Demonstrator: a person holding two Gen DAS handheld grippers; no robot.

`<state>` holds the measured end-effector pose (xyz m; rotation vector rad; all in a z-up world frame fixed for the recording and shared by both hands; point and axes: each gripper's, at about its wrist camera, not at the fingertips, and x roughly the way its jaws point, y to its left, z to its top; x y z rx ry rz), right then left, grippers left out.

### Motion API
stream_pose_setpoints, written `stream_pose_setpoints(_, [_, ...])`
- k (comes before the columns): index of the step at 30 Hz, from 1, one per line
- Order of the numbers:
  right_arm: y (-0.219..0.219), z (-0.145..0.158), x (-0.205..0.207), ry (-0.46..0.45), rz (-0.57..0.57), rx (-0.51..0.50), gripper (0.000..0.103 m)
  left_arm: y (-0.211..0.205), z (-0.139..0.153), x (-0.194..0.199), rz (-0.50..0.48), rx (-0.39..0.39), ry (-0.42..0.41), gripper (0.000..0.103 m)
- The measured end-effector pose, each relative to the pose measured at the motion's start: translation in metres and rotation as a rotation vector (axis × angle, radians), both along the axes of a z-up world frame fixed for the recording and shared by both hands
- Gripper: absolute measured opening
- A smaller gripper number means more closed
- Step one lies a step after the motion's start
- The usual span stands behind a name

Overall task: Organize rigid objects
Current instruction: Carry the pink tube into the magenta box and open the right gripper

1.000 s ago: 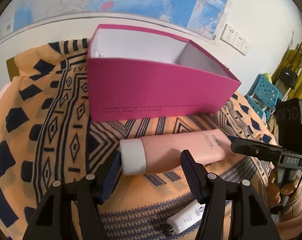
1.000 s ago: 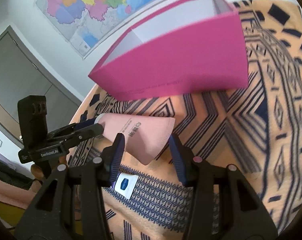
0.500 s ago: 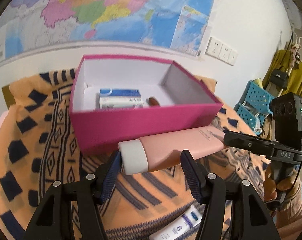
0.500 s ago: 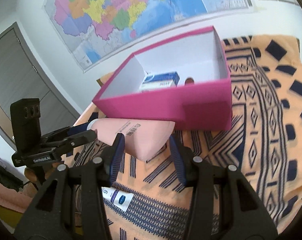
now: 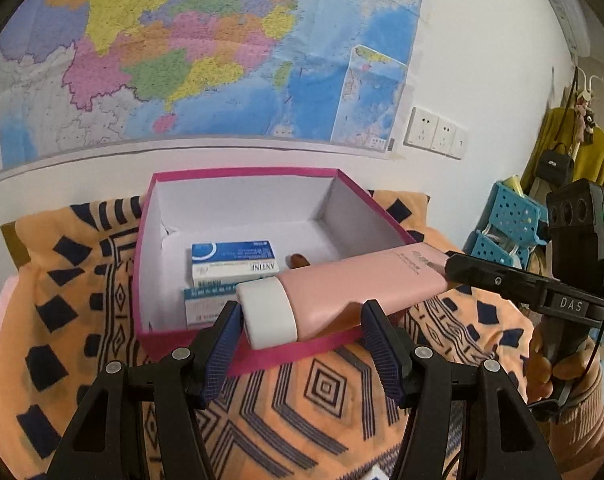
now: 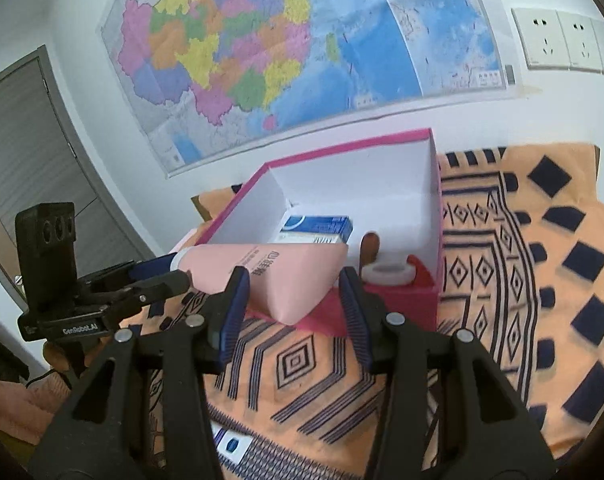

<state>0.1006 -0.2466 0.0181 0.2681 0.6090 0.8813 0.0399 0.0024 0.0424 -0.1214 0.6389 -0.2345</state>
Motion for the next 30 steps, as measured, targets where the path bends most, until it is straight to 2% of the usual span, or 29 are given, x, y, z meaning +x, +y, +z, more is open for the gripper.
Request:
stream_pose_setpoints(5, [0.002, 0.005, 0.018, -0.006, -0.009, -0.006, 0.049, 0.005, -0.002, 0.023, -0.002, -0.034, 0.030, 0.061])
stream_pose_setpoints(17, [0.018, -0.008, 0.064, 0.041, -0.034, -0.072, 0.049, 0.009, -0.013, 0.068, 0.025, -0.024, 0.081, 0.061])
stream_pose_setpoints(26, [0.036, -0.019, 0.091, 0.070, -0.055, -0.160, 0.050, 0.011, -0.031, 0.093, 0.059, -0.027, 0.148, 0.061])
stream_pose_setpoints(30, [0.044, -0.019, 0.098, 0.053, -0.074, -0.213, 0.050, 0.011, -0.039, 0.104, 0.066, -0.017, 0.176, 0.061])
